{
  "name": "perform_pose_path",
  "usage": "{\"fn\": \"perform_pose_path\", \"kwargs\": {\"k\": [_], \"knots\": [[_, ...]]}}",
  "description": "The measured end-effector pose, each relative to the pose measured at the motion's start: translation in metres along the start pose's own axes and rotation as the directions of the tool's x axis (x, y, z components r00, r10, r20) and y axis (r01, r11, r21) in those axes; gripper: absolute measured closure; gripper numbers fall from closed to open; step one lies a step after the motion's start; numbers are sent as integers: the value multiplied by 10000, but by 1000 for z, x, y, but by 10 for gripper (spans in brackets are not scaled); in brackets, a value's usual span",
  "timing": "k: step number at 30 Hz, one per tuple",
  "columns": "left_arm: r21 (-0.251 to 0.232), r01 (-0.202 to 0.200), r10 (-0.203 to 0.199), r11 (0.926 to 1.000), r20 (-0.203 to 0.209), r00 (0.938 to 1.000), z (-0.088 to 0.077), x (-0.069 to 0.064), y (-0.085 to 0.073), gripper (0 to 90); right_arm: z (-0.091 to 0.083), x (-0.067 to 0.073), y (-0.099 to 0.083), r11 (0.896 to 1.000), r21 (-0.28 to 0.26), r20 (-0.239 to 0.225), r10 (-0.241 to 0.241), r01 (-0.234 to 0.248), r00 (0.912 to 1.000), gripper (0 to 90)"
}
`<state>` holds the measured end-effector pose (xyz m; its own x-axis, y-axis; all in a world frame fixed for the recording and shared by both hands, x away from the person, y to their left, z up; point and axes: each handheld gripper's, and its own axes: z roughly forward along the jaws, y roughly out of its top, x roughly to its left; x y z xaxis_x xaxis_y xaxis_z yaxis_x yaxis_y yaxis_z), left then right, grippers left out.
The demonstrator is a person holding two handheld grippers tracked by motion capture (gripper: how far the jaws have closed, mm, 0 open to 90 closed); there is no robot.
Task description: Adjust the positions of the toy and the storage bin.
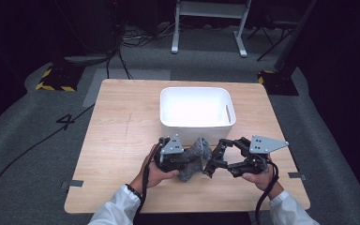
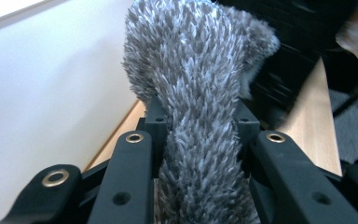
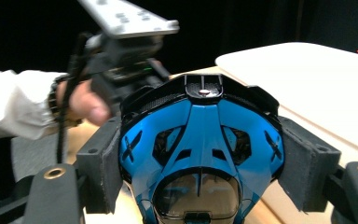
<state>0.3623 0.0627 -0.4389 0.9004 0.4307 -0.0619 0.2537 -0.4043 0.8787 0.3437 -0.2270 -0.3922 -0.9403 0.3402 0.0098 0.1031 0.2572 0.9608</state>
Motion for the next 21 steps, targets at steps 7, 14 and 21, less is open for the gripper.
{"fn": "perform_pose_path", "kwargs": {"k": [7, 14, 21], "knots": [[-8, -244, 244, 9997, 629, 9977, 2, -3, -2, 689, 3, 5, 2, 10000, -42, -245, -77, 76, 9997, 265], [398, -770, 687, 9962, 1778, 9817, 13, -18, -6, 691, -3, -6, 1, 9998, -119, 268, 129, -126, 9996, 264], [1049, -1244, 1040, 9867, 1814, 9779, 17, -24, -12, 690, -12, -15, 2, 9994, -245, 612, 265, -251, 9978, 264]]}}
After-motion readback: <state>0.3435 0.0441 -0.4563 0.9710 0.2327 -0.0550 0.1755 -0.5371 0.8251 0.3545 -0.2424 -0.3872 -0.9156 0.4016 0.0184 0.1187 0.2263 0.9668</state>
